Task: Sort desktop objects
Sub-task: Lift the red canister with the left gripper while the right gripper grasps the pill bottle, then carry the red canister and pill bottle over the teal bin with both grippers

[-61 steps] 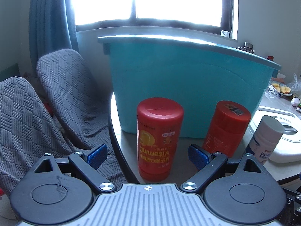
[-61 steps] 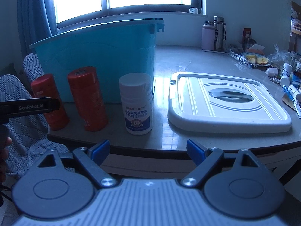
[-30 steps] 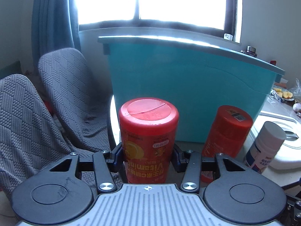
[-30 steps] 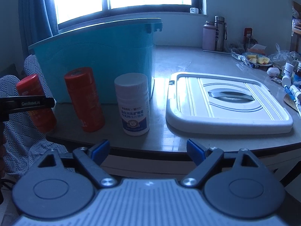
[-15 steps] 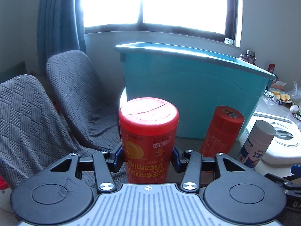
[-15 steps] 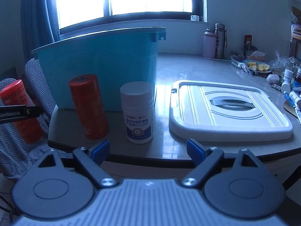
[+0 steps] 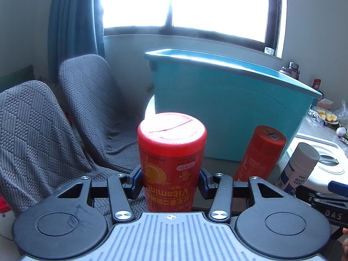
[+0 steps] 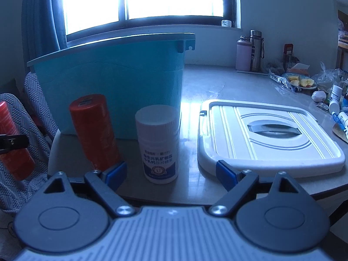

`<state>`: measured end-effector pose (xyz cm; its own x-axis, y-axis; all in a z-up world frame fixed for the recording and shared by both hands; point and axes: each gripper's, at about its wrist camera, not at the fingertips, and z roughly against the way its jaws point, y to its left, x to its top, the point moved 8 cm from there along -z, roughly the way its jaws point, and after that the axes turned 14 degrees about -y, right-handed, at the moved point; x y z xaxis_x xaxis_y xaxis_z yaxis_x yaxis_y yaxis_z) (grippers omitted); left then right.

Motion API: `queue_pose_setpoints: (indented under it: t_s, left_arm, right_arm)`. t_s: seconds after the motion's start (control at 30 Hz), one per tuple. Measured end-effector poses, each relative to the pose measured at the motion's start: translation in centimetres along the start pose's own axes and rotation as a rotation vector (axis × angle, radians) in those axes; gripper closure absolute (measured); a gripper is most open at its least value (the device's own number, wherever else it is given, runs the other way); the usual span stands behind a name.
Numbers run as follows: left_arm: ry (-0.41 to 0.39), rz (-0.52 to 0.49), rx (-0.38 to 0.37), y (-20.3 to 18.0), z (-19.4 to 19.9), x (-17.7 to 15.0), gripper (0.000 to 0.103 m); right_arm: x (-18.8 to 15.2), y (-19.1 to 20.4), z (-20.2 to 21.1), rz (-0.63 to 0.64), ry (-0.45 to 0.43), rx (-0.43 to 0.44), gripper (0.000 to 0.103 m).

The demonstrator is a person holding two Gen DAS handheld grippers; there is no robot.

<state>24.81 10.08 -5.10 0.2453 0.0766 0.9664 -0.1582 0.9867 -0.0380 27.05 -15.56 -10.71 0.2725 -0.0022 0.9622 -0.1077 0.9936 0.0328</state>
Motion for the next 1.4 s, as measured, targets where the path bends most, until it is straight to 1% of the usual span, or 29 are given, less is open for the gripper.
queue_pose_setpoints:
  t_s: [0.17,0.43,0.57,0.6,0.63,0.67,0.7,0.8,1.0,1.17,1.4]
  left_arm:
    - [0.001,0.008,0.009,0.0,-0.2,0.0,0.053]
    - [0.01,-0.014,0.005,-0.5,-0.6,-0.3,0.053]
    - [0.016,-0.013,0.012,-0.5,-0.9,-0.3,0.053]
    - [0.016,-0.012,0.014,-0.5,-0.9,-0.3,0.053]
    - [0.016,-0.012,0.014,-0.5,-1.0,-0.3,0.053]
    - [0.016,-0.011,0.014,-0.5,-1.0,-0.3,0.053]
    - [0.016,-0.012,0.015,-0.6,-1.0,-0.2,0.053]
    - [0.01,-0.008,0.014,-0.5,-0.8,-0.1,0.053]
    - [-0.002,-0.005,0.017,-0.4,0.4,0.2,0.053]
    - [-0.007,-0.003,0.012,-0.3,1.9,0.6,0.053]
    - [-0.024,-0.004,-0.001,-0.1,5.1,1.2,0.053]
  right_arm:
    - [0.2,0.2,-1.1,0.014,-0.004,0.009,0.014]
    - [0.2,0.6,-2.9,0.036,-0.01,0.012,0.014]
    - [0.4,1.1,-3.6,0.033,-0.02,0.038,0.015]
    - [0.5,1.2,-3.7,0.031,-0.02,0.048,0.019]
    - [0.6,1.3,-3.9,0.032,-0.023,0.056,0.025]
    - [0.6,1.4,-4.0,0.034,-0.025,0.062,0.053]
    - [0.7,1.4,-4.2,0.037,-0.018,0.054,0.055]
    - [0.8,1.0,-4.1,0.009,-0.007,0.038,0.055]
    - [0.7,0.7,-2.7,0.014,-0.006,0.029,0.055]
    - [1.1,0.8,-0.8,0.025,-0.009,0.028,0.055]
    - [1.8,1.2,2.6,0.039,-0.018,0.032,0.055]
